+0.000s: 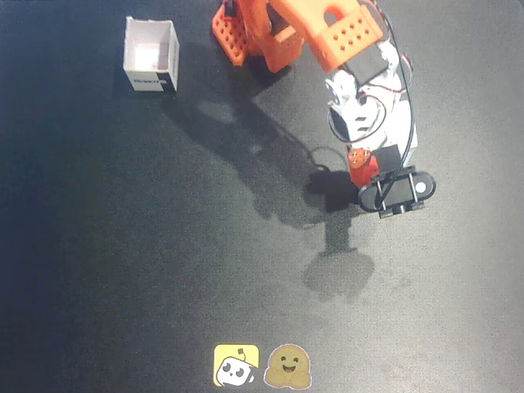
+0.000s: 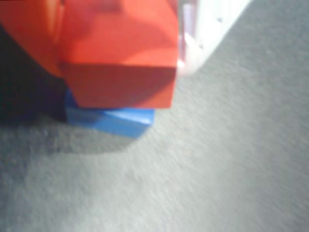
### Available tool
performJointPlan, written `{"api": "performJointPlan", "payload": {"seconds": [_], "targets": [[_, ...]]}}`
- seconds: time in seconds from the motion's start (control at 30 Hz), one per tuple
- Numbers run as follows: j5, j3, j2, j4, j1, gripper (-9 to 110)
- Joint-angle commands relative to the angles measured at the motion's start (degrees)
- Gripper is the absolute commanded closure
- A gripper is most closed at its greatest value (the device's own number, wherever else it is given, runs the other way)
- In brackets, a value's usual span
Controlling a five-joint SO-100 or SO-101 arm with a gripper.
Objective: Put the red cube on top of the blue cube.
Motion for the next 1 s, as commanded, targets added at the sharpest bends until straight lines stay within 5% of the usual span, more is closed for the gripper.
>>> {"api": "performJointPlan", "payload": {"seconds": [0.0, 0.97], "targets": [[0.2, -0.4, 0.1, -1.0, 0.2, 90], [0.4, 2.0, 1.3, -2.8, 0.3, 82]]}}
